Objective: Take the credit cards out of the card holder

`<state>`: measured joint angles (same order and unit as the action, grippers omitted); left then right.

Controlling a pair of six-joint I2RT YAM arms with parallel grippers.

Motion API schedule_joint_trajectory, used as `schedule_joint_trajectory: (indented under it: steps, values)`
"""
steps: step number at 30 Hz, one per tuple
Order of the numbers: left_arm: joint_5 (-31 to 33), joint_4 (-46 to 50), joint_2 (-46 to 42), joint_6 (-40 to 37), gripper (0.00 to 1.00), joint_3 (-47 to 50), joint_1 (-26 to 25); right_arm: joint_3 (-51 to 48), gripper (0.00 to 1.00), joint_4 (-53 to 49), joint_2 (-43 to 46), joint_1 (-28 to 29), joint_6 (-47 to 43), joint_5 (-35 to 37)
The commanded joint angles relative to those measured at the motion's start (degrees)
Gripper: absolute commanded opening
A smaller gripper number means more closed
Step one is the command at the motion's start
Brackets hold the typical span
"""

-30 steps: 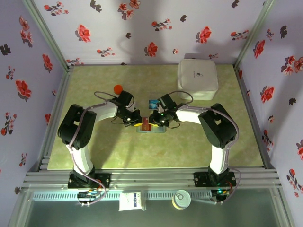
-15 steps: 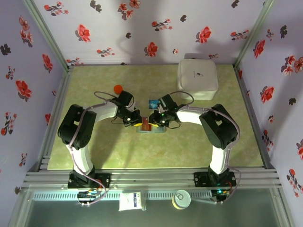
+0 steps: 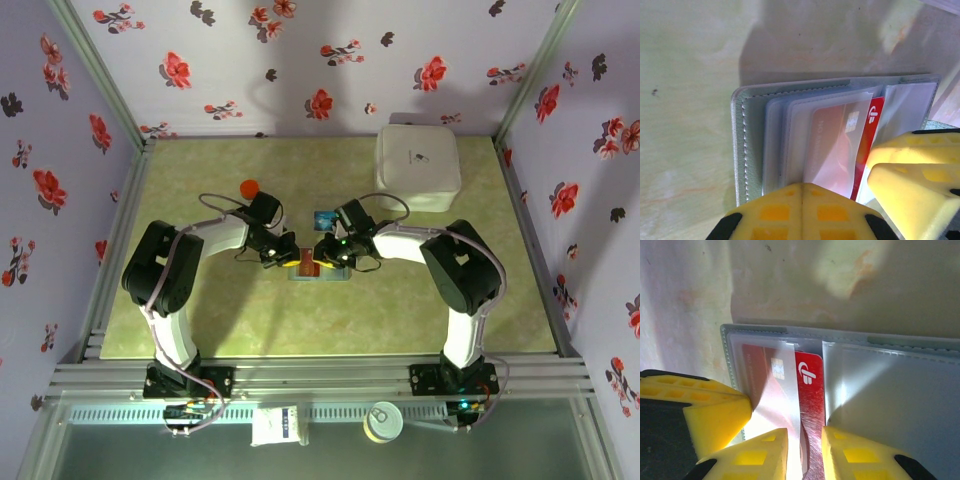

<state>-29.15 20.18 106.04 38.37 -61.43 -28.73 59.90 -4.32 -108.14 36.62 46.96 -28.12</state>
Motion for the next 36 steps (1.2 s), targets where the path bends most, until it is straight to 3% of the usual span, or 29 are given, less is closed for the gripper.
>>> schedule_joint_trajectory:
  steps: [1, 6, 20, 36]
  values:
    - [0.30, 2.31, 1.35, -1.10, 0.00, -0.03, -0.02, 0.71, 0.25, -3.11, -1.36, -0.41, -0.98, 1.24]
    - [0.34, 2.50, 1.34, -1.10, 0.00, -0.20, -0.06, 2.73, 0.25, -9.04, -1.37, -0.06, -4.46, 4.90]
    - [0.29, 2.98, 1.24, -1.10, 0.00, -0.44, -0.10, 0.77, 0.24, 1.24, -1.74, 0.01, -0.46, -2.35]
    - [0.14, 2.97, 1.35, -1.02, 0.00, -0.44, -0.20, -1.71, 0.19, 3.69, 1.48, -0.24, 0.24, -1.94]
